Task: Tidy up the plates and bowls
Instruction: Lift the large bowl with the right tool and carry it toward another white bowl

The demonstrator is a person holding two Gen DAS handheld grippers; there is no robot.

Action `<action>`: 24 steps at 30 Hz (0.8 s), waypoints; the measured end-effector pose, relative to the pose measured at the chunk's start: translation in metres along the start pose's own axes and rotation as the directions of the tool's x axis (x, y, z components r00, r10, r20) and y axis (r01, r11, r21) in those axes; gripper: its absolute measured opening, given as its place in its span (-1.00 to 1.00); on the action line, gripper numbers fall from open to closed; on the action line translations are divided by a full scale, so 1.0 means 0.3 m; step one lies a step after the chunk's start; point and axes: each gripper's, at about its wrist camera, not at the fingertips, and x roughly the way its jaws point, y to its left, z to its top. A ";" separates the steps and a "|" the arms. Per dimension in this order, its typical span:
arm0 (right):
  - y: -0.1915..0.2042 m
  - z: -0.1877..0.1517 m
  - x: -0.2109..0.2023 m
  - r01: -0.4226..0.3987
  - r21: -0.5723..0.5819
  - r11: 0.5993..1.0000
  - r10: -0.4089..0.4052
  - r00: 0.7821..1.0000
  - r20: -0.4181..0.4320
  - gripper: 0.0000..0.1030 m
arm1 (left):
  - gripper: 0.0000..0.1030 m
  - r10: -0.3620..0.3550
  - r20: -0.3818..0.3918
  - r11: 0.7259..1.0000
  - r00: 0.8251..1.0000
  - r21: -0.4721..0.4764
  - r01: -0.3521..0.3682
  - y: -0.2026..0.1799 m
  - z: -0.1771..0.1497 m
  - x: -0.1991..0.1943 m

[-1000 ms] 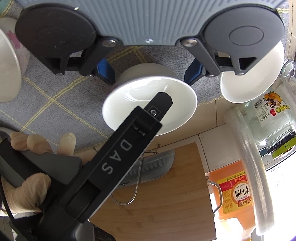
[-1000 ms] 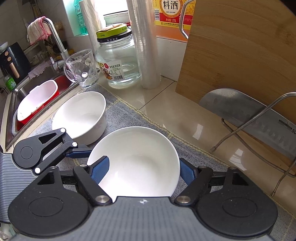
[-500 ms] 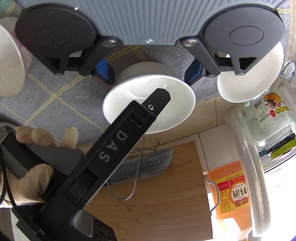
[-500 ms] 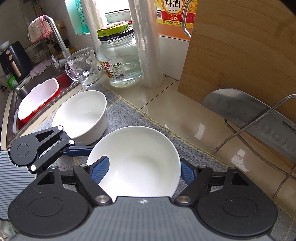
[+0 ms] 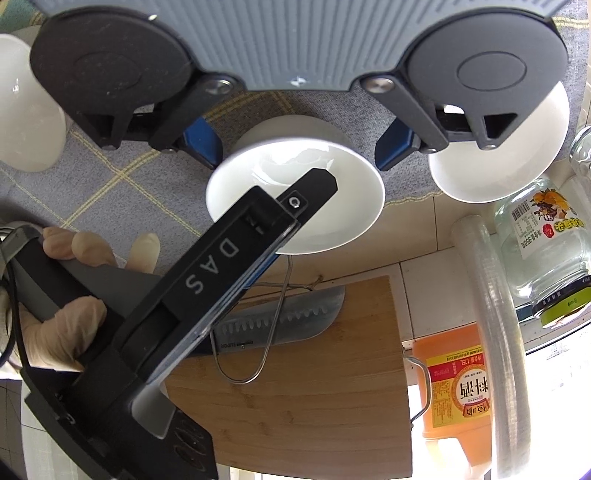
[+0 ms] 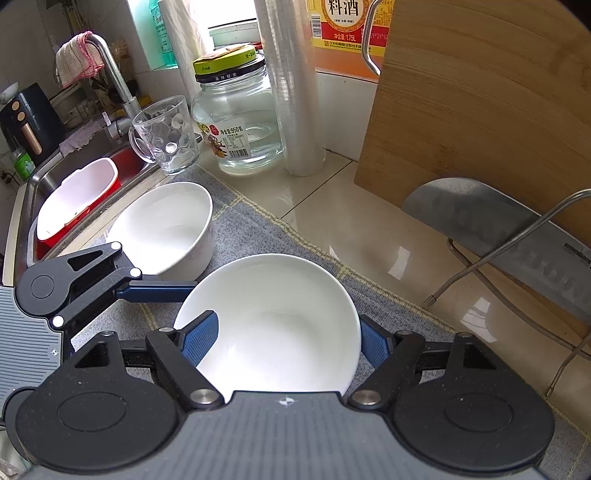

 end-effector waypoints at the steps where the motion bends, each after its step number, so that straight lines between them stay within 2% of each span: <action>1: 0.001 0.000 0.000 0.002 -0.001 1.000 -0.002 1.000 0.000 0.64 | 0.72 -0.001 0.002 1.000 1.000 0.002 0.001 -0.001 0.000 0.000; 12: 0.007 -0.005 -0.004 0.011 0.004 1.000 -0.011 1.000 -0.002 0.65 | 0.71 -0.021 0.016 1.000 1.000 0.021 0.020 0.006 -0.005 -0.004; 24: 0.006 -0.006 -0.006 0.014 0.005 1.000 -0.014 1.000 0.000 0.65 | 0.74 -0.046 0.011 0.999 0.999 0.000 0.046 0.019 -0.002 0.008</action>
